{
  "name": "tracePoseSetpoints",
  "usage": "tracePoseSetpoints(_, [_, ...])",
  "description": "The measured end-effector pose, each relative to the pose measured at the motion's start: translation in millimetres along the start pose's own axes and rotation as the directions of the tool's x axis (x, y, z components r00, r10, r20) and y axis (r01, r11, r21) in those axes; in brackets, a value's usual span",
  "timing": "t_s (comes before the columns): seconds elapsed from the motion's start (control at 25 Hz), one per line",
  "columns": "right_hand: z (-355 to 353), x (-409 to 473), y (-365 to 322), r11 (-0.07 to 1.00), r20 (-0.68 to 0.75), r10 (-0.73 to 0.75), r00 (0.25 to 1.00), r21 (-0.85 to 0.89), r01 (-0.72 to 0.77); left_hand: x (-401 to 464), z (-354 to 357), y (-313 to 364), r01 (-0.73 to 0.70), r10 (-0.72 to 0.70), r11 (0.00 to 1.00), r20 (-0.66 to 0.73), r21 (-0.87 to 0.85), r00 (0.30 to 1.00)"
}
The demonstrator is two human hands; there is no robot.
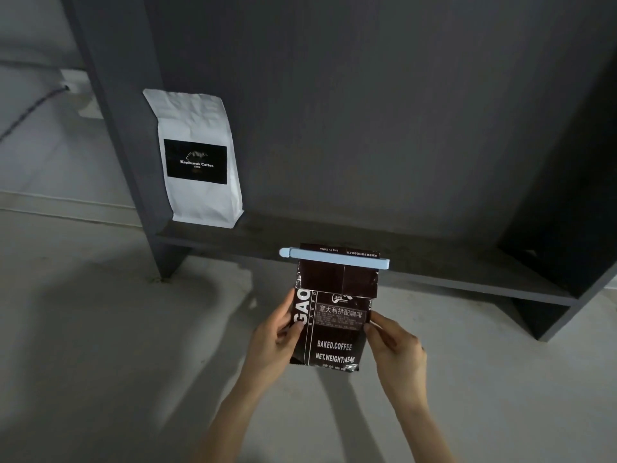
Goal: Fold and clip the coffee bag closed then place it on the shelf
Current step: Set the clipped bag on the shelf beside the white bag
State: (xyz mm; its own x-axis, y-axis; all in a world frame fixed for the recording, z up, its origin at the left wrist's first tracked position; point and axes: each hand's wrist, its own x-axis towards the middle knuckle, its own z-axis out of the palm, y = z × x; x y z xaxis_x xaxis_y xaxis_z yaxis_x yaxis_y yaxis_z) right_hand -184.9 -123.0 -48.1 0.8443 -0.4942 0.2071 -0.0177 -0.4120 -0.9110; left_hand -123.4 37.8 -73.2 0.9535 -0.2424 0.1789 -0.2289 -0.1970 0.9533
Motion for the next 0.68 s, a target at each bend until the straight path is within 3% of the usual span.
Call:
tracePoseSetpoints(0.28, [17.1, 37.4, -55.3, 0.991, 0.048, -0.13, 0.99, 0.046, 0.128, 42.1, -47.3, 35.1, -0.137, 0.138, 0.99, -0.049, 0.034, 0.989])
tracePoseSetpoints(0.68, [51.9, 112.3, -129.6, 0.966, 0.161, -0.257, 0.953, 0.038, 0.254, 123.7, -106.1, 82.0, -0.225, 0.247, 0.958, -0.107, 0.18, 0.963])
